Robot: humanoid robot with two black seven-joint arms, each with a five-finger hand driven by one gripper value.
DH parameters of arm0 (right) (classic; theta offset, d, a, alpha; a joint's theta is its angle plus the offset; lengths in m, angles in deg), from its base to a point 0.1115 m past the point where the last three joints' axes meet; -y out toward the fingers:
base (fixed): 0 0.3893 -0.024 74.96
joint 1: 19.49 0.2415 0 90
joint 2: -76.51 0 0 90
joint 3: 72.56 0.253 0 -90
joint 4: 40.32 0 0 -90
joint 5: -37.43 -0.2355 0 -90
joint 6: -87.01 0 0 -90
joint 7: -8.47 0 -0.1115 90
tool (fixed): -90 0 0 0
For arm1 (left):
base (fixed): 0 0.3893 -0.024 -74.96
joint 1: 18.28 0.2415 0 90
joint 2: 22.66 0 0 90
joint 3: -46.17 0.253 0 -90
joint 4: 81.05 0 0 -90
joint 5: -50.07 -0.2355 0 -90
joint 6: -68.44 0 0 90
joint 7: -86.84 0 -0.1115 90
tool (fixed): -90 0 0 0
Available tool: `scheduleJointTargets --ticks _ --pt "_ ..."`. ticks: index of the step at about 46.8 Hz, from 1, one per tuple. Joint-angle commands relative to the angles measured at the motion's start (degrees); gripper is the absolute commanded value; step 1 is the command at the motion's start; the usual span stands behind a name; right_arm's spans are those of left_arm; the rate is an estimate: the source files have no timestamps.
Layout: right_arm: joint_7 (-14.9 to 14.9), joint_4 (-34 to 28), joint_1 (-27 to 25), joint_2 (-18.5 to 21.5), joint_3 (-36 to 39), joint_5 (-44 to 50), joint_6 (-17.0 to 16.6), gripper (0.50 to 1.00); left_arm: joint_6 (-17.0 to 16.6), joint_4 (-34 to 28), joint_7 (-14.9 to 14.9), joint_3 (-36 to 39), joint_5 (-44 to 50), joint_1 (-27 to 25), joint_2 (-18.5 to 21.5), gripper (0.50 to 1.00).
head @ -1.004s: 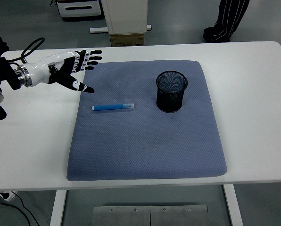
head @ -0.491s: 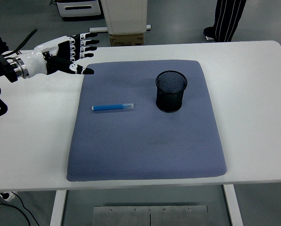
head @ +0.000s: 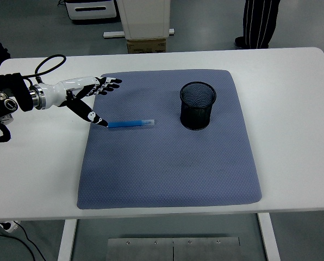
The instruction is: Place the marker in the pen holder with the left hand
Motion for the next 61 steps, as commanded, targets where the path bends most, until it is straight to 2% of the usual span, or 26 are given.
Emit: scheduleJointTargets --ticks 1,31,46,61 --pt "-0.02 0.05 0.05 0.0 0.03 0.0 0.02 1.0 -0.04 -0.01 0.11 0.11 -3.43 -0.5 -0.93 1.0" --pt "-0.02 0.05 -0.04 0.0 0.03 0.0 0.02 1.0 0.4 6.94 0.02 2.74 -14.34 -2.08 -11.39 1.0" --pt "-0.02 -0.04 0.05 0.0 0.03 0.0 0.02 1.0 0.58 6.94 0.02 5.73 -14.69 -4.01 -13.94 1.0" --pt "-0.02 -0.04 0.05 0.0 -0.06 0.0 0.02 1.0 0.49 7.11 0.02 8.28 -18.2 -4.98 -14.47 1.0"
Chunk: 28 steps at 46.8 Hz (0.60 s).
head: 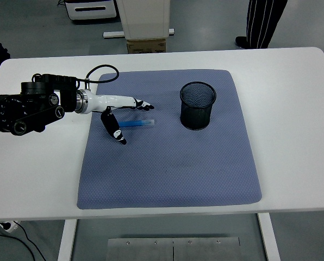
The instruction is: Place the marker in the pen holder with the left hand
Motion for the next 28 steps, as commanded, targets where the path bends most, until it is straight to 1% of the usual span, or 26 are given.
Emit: scheduleJointTargets --ticks 1,14,16,20,24,27,28 --pt "0.0 0.06 -0.04 0.0 0.0 0.0 -0.08 1.0 -0.03 0.06 -0.17 0.01 -0.99 0.07 -0.28 1.0" --pt "0.0 0.06 0.04 0.0 0.0 0.0 0.0 1.0 -0.29 1.2 -0.26 0.18 -1.16 0.34 -1.6 0.997" --pt "0.0 -0.02 -0.05 0.0 0.0 0.0 0.0 1.0 -0.29 1.2 -0.26 0.18 -1.16 0.33 -1.86 0.974" --pt "0.0 0.06 0.04 0.0 -0.09 0.0 0.0 1.0 -0.38 1.2 -0.35 0.18 -2.04 0.25 -2.04 0.962" --pt "0.0 0.06 -0.04 0.0 0.0 0.0 0.0 1.0 -0.38 1.2 -0.35 0.18 -3.18 0.34 -2.13 0.915" --pt "0.0 -0.02 0.04 0.0 -0.09 0.0 0.0 1.0 -0.38 1.2 -0.35 0.18 -3.53 0.34 -2.22 0.892" --pt "0.0 -0.02 0.04 0.0 -0.09 0.0 0.0 1.0 -0.38 1.2 -0.35 0.18 -3.54 0.34 -2.22 0.892"
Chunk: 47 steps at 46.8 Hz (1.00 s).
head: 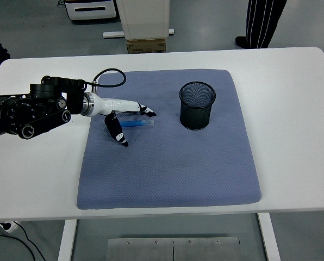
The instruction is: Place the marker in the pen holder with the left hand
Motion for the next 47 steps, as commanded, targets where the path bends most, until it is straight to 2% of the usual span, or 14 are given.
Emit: scheduleJointTargets --ticks 1,4,9,15,25,30,40,41,42,47 --pt "0.0 -0.05 -0.05 0.0 0.04 0.0 0.0 1.0 0.01 0.07 0.0 0.0 -0.22 0.03 -0.19 0.865" --pt "0.0 -0.05 0.03 0.0 0.05 0.0 -0.09 1.0 0.01 0.07 -0.43 0.0 -0.39 0.03 -0.28 0.821" --pt "0.0 0.04 -0.05 0.0 -0.04 0.0 0.0 1.0 0.01 0.07 -1.05 0.0 -0.92 0.03 -0.28 0.78" --pt "0.0 0.04 0.03 0.0 0.05 0.0 -0.09 1.0 0.01 0.07 -1.05 0.0 -0.92 0.03 -0.37 0.754" --pt "0.0 -0.05 0.03 0.0 0.04 0.0 0.0 1.0 -0.08 0.07 -1.05 0.0 -1.71 0.29 -0.63 0.663" --pt "0.0 0.04 -0.05 0.0 -0.04 0.0 -0.09 1.0 -0.16 0.07 -1.05 0.0 -2.42 0.38 -0.63 0.637" --pt "0.0 -0.05 0.03 0.0 0.05 0.0 -0.09 1.0 -0.16 0.07 -1.05 0.0 -2.5 0.47 -0.72 0.616" --pt "0.0 -0.05 -0.05 0.0 0.05 0.0 0.0 1.0 -0.16 0.07 -1.05 0.0 -2.42 0.47 -0.72 0.584" --pt "0.0 0.04 0.03 0.0 0.05 0.0 0.0 1.0 -0.16 0.07 -1.05 0.0 -2.42 0.47 -0.72 0.575" --pt "0.0 -0.05 -0.05 0.0 0.05 0.0 -0.09 1.0 -0.16 0.07 -1.05 0.0 -2.5 0.47 -0.72 0.575"
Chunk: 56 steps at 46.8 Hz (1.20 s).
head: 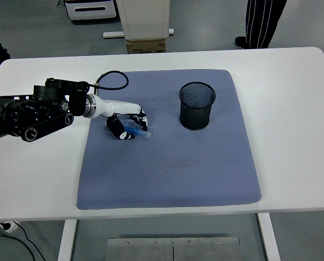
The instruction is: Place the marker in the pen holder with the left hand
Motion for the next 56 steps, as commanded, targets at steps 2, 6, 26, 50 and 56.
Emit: scheduleJointTargets --ticks 2,6,26,50,56 --pt "-0.01 -0.03 0.06 0.0 0.01 0.0 0.03 1.0 0.0 0.0 0.0 0.0 0.07 0.0 0.0 0.575" --pt "-0.01 -0.03 0.06 0.0 0.01 0.0 0.03 1.0 0.0 0.0 0.0 0.0 -0.01 0.0 0.0 0.572" --pt "-0.01 0.05 0.06 0.0 0.01 0.0 0.03 1.0 0.09 0.0 0.0 0.0 -0.01 0.0 0.09 0.5" --pt "-0.01 0.05 0.06 0.0 0.01 0.0 0.03 1.0 0.09 0.0 0.09 -0.09 0.07 -0.09 0.09 0.549" --pt "-0.01 0.05 -0.03 0.0 0.01 0.0 0.03 1.0 0.09 0.0 0.09 -0.09 0.07 -0.09 0.18 0.601"
